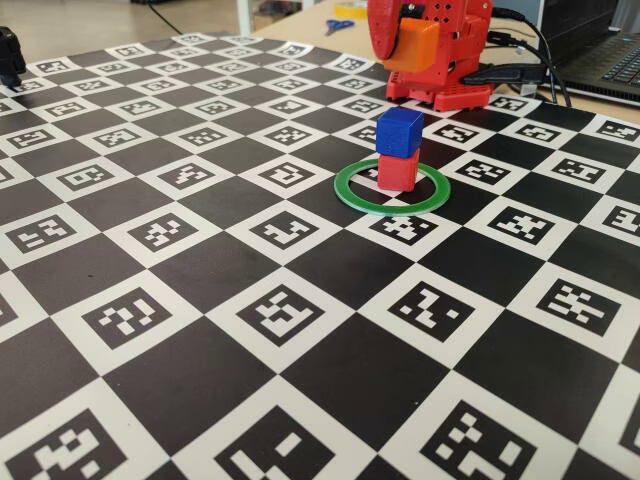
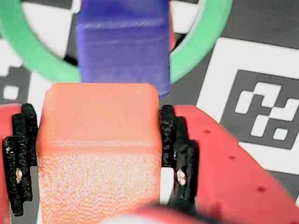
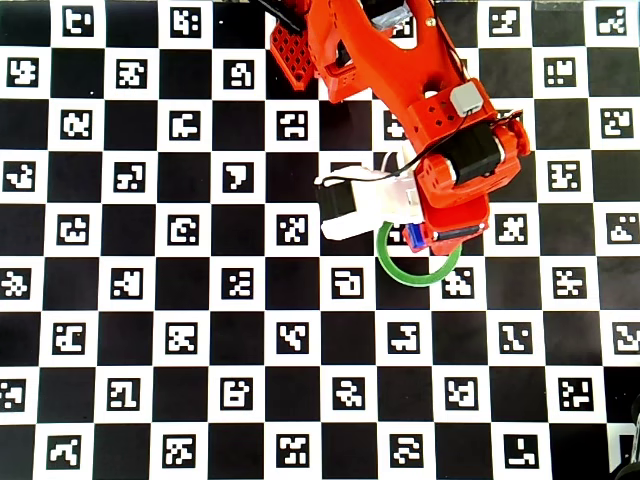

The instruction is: Grab the red cube then put it in the green circle then put the blue cube on top and finally the orange cube on top

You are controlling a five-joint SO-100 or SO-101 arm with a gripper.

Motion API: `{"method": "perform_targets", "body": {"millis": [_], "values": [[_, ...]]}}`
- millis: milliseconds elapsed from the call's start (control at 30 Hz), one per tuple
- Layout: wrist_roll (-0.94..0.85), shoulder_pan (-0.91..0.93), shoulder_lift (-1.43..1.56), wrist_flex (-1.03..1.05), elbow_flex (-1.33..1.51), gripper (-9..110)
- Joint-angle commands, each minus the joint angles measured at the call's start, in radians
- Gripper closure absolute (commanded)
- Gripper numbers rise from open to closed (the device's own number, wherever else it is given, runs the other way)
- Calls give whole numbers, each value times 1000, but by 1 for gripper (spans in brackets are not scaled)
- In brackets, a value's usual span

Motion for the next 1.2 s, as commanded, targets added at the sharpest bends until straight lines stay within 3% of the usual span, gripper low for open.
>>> {"method": "perform_targets", "body": {"millis": [0, 1167], "values": [[-11, 12, 109, -38, 17, 97], [8, 11, 115, -178, 204, 96]]}}
